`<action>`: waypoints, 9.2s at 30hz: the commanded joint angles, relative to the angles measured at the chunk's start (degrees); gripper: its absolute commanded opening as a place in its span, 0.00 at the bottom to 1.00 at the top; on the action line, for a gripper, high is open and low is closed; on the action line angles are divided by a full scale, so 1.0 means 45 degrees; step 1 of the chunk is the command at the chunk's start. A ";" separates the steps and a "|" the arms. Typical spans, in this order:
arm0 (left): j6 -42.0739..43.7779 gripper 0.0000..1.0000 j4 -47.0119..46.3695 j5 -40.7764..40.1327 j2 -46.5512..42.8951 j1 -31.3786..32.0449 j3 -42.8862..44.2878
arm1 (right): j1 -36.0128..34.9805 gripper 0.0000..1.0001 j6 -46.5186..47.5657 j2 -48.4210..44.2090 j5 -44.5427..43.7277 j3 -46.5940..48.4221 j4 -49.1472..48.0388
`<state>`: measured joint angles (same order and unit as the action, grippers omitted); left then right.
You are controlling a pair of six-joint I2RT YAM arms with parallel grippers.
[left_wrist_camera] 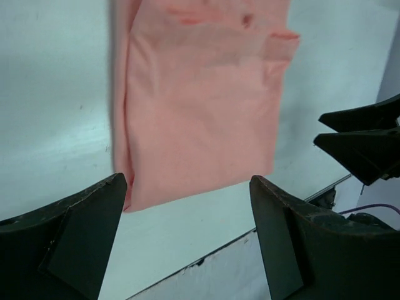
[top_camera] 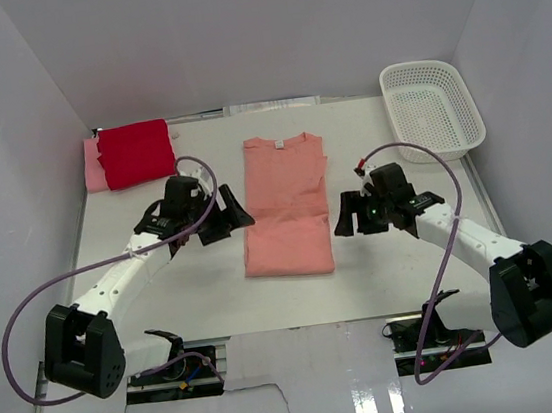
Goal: Fold and stack the t-shirts
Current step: Grab one side of the 2/3 rectangular tshirt with both arms, then fold the long partially folded tshirt into a neat square
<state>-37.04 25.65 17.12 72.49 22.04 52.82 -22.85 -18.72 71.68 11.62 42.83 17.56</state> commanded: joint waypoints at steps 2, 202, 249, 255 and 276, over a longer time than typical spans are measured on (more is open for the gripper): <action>-0.0988 0.91 -0.0484 0.0316 -0.0406 0.0295 -0.2201 | 0.0039 0.75 -0.1811 -0.0305 0.2043 -0.1663 -0.1592; -0.1438 0.00 0.0650 0.3128 1.4359 -0.1754 1.7579 | 0.3222 0.08 -0.0898 1.1118 0.5817 1.3938 0.1664; -0.1009 0.86 -0.5368 0.1273 1.4871 -0.1617 1.3010 | 0.3770 0.70 -0.2052 1.2491 0.4587 1.1481 -0.5132; -0.0910 0.87 -0.5543 0.1195 1.3073 -0.1617 1.1198 | 0.3555 0.70 -0.1310 1.2255 0.5113 1.1303 -0.4470; -0.0501 0.84 -0.5778 0.1390 1.1840 -0.1402 0.8262 | 0.2110 0.60 -0.0469 1.2938 0.5133 1.2280 -0.2164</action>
<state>-40.40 -1.50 22.92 127.87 15.25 89.27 -12.91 -21.91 129.73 34.68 96.25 6.55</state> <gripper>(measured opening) 0.848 0.609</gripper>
